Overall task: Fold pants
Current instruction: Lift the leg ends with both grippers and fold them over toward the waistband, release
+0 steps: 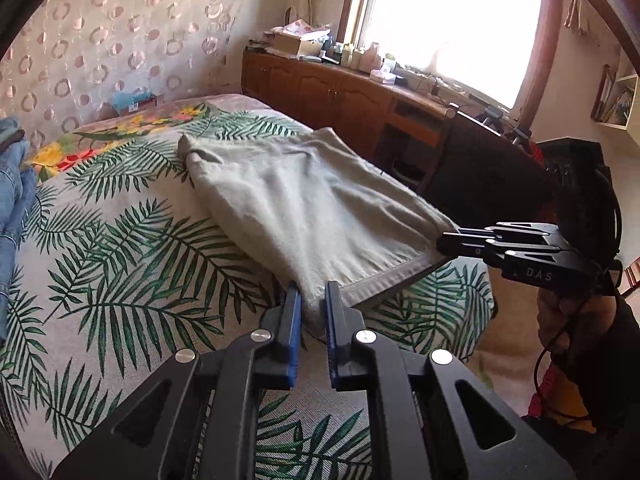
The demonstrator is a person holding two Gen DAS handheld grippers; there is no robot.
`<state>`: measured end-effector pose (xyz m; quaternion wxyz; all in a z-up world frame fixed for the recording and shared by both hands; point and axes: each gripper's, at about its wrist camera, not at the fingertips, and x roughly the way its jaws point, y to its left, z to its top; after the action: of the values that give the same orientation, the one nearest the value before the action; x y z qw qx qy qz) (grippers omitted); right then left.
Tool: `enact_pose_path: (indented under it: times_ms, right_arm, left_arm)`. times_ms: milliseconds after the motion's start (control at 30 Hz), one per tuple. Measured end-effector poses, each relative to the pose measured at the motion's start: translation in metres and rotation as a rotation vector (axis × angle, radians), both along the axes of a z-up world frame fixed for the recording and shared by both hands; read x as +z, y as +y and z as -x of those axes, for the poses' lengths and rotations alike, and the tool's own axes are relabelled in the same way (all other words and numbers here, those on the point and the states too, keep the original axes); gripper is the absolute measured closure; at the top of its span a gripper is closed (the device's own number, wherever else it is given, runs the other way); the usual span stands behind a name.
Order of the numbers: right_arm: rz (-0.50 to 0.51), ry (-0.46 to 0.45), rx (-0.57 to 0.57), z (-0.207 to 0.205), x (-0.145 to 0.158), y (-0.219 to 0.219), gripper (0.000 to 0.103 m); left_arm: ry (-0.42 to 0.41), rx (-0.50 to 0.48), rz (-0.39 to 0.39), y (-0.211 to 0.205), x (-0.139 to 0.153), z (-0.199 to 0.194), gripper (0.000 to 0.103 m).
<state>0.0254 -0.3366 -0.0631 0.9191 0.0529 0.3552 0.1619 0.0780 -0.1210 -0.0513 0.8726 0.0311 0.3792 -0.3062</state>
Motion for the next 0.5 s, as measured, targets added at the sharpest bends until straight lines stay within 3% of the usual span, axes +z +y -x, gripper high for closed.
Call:
enact_pose_path:
  times_ms: [500]
  right_arm:
    - [0.005,-0.099,0.018,0.030,0.036,0.002,0.092]
  left_arm:
    - [-0.087,-0.019,0.041,0.005,0.045,0.024,0.092]
